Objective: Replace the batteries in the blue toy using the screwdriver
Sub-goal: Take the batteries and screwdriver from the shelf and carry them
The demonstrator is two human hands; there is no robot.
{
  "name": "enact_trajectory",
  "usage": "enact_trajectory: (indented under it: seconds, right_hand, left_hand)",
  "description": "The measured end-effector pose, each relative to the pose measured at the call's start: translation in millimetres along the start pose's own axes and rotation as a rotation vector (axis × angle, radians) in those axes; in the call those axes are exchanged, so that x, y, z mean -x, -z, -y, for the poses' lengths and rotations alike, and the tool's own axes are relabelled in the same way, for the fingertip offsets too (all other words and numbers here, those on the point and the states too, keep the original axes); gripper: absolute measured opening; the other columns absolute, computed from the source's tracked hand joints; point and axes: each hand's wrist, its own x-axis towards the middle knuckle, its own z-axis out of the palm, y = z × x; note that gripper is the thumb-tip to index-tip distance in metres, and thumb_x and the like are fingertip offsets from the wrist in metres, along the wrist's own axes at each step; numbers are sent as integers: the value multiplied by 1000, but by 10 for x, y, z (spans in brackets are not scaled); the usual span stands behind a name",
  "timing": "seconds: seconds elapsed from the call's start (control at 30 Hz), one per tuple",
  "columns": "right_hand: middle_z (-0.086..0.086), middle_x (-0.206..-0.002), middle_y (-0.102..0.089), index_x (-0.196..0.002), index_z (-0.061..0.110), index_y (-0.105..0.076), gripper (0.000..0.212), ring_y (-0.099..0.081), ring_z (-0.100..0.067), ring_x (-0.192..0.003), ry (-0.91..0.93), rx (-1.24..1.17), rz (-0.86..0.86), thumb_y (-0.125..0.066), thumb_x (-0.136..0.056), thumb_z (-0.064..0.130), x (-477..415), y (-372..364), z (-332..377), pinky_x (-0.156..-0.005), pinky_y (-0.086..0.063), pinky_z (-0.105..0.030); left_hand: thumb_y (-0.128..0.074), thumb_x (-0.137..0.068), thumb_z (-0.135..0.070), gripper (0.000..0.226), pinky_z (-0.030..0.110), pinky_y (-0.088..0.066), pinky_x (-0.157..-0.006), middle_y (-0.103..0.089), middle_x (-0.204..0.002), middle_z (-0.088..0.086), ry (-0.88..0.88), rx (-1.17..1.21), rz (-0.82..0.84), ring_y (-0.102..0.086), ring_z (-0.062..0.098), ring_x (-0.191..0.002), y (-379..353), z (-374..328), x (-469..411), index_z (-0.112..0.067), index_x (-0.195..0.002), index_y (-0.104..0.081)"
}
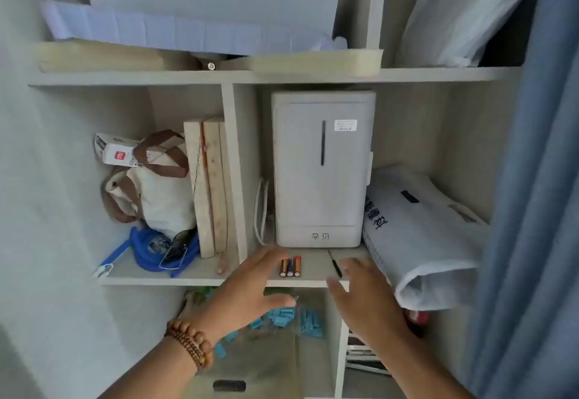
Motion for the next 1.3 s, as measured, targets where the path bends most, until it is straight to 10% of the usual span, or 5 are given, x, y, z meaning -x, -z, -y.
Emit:
enact_trajectory:
  seconds: [0.57, 0.93, 1.3]
  right_hand:
    - [3, -104, -54, -102, 23, -67, 37, -66, -17, -85, -39, 168, -77, -49, -94, 54, -575, -307, -169, -73, -53, -29]
    - [5, -84, -59, -84, 24, -75, 25, -63, -16, -68, -74, 124, -170, -64, -88, 46, -605, -429, -203, -64, -53, -30]
    - [8, -84, -57, -78, 26, -69, 16, -60, -15, -66, -66, 71, -244, -66, -90, 36, -524, -446, -167, -58, -53, -34]
  left_hand:
    - [-67, -74, -64, 62, 31, -40, -104, -42, -123, -29, 66, 31, -13, -40, 1, -121, -378, 220, -621, -47, -128, -42]
    - [-68, -67, -72, 62, 7, -34, -88, -54, -106, -19, -92, 29, -78, -45, -1, -106, -440, 306, -695, -33, -115, -67]
    - [-70, -57, -77, 62, 10, -35, -82, -44, -100, -24, -35, 93, -60, -44, -5, -102, -398, 227, -730, -38, -104, -61]
